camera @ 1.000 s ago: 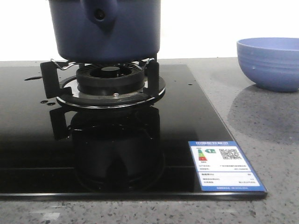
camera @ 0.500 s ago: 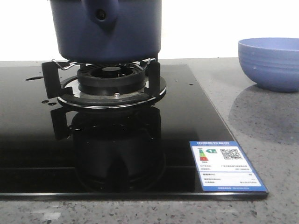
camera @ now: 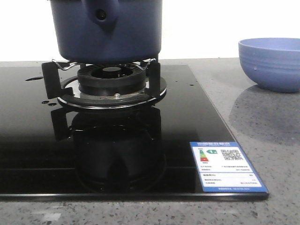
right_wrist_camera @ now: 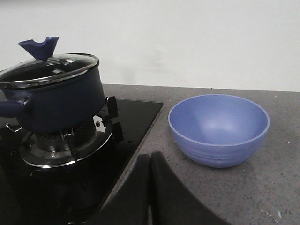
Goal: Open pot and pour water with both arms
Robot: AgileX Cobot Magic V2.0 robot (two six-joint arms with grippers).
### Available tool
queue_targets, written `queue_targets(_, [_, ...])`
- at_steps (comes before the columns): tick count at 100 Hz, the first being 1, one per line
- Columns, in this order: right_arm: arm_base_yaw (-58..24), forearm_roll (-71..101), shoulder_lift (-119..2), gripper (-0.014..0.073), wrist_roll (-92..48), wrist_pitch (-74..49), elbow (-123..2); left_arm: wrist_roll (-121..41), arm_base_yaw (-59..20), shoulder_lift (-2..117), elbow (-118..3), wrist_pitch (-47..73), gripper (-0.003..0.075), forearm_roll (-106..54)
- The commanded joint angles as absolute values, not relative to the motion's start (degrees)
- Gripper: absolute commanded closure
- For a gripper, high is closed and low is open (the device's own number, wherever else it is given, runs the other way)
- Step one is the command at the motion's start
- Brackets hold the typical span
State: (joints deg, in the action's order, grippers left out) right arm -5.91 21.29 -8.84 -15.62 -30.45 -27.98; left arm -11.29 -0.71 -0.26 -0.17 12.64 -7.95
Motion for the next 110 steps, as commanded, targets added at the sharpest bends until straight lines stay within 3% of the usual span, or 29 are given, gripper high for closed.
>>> queue_targets(1, [-5.9,22.1,-9.6,0.0658,-16.4,-26.3,-29.3,-10.0,-0.6,-0.8,1.9,14.4,0.0741,-8.9])
queue_targets(110, [-5.9,22.1,-9.6,0.0658,-16.4,-26.3,-29.1,-10.0,-0.6,-1.8,1.9,16.2,0.0741,-9.8])
